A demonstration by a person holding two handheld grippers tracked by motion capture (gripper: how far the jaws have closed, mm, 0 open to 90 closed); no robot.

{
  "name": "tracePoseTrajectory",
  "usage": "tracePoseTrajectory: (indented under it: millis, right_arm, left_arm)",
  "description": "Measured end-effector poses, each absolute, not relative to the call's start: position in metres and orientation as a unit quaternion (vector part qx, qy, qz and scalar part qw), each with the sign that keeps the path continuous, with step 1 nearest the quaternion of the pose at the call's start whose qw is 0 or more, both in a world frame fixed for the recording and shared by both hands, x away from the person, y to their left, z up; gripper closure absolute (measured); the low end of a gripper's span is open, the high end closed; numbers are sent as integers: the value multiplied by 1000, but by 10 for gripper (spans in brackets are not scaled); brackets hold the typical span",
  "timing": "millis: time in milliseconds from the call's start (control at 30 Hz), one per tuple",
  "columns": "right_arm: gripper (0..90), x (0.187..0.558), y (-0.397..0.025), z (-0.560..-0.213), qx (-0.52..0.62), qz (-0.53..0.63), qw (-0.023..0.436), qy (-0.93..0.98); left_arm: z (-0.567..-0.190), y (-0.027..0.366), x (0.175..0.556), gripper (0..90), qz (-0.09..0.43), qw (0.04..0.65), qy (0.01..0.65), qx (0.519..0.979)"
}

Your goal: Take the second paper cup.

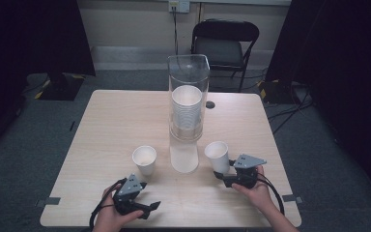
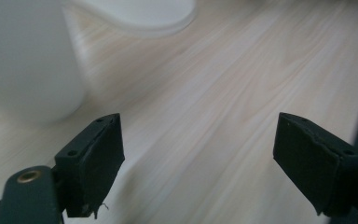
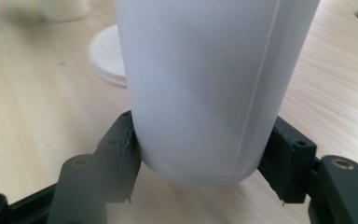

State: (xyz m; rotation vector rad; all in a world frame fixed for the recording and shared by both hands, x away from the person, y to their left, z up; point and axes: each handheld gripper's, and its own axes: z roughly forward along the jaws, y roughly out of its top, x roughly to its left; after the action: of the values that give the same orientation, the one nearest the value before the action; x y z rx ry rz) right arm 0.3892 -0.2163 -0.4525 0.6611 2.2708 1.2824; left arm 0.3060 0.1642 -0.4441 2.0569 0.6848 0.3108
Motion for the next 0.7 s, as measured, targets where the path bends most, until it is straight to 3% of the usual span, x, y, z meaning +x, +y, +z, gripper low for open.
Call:
tracePoseTrajectory:
  millis: [100, 367, 567, 700]
  right_arm:
    - [364, 385, -210, -453, 206, 469, 221, 830]
    - [363, 370, -194, -458, 84, 454, 213, 861]
    - [362, 367, -185, -461, 45, 437, 209, 874]
    - [357, 368, -179, -463, 44, 423, 201, 883]
  left_arm:
    - [-429, 142, 303, 173, 108, 480, 266, 829]
    - [-394, 100, 322, 378, 68, 531, 312, 785]
    - [-396, 81, 345, 483, 17, 514, 353, 782]
    - [-401, 75, 355, 728, 19, 477, 392, 786]
